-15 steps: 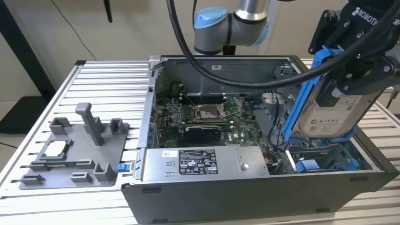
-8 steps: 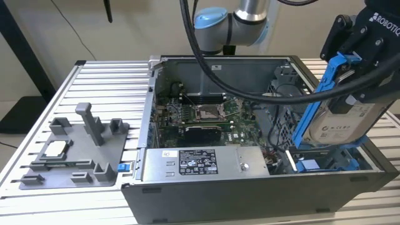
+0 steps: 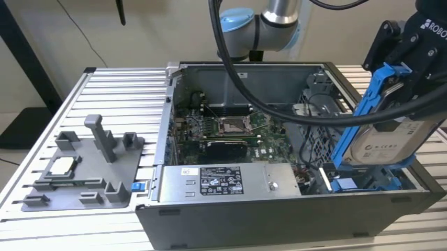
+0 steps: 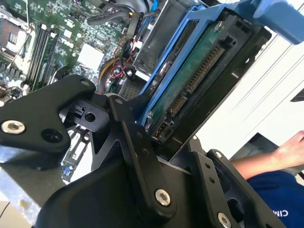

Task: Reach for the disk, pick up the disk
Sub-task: 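Pick up the disk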

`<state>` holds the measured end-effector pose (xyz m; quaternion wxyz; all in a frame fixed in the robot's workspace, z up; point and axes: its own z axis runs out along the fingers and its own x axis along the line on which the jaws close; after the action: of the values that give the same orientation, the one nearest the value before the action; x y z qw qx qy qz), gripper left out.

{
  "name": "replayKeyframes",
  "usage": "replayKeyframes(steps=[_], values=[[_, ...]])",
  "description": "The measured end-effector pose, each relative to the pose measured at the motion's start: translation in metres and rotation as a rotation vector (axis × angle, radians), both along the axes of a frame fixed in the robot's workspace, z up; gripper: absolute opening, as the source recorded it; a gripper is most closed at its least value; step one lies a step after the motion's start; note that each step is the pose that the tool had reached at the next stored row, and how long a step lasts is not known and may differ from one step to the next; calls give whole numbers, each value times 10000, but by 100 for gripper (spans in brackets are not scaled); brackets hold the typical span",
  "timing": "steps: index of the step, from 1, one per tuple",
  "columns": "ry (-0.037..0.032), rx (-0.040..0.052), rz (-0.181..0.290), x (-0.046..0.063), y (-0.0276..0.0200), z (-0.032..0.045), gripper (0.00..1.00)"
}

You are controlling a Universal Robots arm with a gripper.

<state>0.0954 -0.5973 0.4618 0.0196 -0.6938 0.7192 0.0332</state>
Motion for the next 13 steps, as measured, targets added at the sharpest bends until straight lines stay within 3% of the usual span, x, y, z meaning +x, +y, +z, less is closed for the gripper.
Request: replayKeyframes(steps=[13], values=[[0, 3, 5, 1, 0, -15, 0]])
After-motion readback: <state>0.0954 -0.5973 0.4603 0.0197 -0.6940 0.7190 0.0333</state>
